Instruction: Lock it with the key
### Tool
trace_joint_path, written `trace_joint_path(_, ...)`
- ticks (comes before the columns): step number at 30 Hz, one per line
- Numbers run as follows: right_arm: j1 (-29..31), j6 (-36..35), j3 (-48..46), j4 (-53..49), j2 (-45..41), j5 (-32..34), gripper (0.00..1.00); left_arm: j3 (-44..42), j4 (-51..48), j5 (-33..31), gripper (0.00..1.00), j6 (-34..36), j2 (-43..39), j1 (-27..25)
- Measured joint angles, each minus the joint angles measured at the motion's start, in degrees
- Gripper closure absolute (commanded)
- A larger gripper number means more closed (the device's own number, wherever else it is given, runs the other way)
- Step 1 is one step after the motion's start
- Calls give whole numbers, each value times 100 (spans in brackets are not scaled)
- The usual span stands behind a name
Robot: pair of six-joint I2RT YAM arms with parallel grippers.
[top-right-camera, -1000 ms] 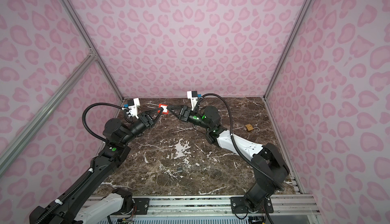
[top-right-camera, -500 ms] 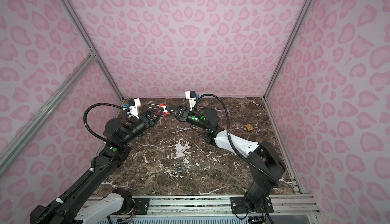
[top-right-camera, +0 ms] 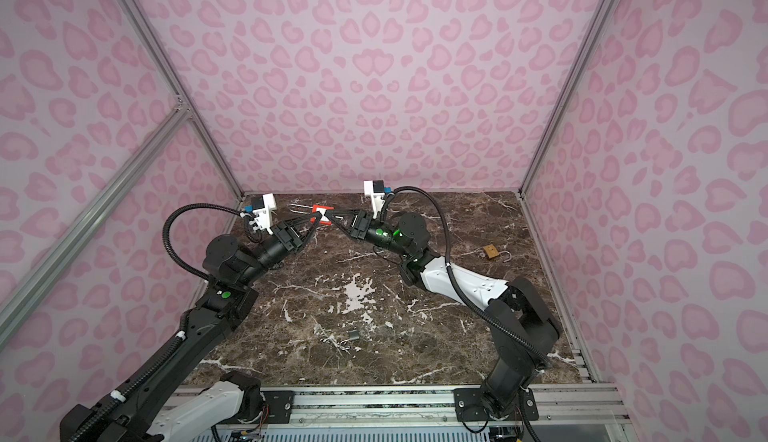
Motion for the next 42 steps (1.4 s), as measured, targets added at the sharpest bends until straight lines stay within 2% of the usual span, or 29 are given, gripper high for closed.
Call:
trace_joint_path(2,-2,-4,0,-2,-2,2,85,-13,11,-2,66,0,0,-2)
trace_joint_path(3,-4,-39,-2,0,-4,-4,85,-13,9,-9,58,-4,0,-2)
trace_joint_path(6,-63,-87,-2,2,-26,-7,86,-26,-57,-9,47,-20,-4,-2)
trace_joint_path(14,-520,-166,-601,28,-525,122,87,181,-369,291,31,203,245,0)
trace_joint_path(22,-835,-393,-918,-332,-1163,192,87,181,-754,380,27,511,39,0)
trace_joint_path(23,-863,-463,-942,-459,-1294,192,86,195,-785,380,23,520,39,0)
trace_joint_path(25,-876,-656,-955,-815,-1576,192,86,254,-828,378,10,595,44,0)
trace_joint_path(26,-887,-758,-955,-979,-1696,186,86,289,-831,378,8,595,50,0)
trace_joint_path(33,-935,-1340,-1141,-2072,-2468,190,86,400,-925,372,8,739,68,0)
trace_joint_path(42,-966,-1182,-1279,-2371,-2616,81,87,636,-977,485,8,883,184,-22)
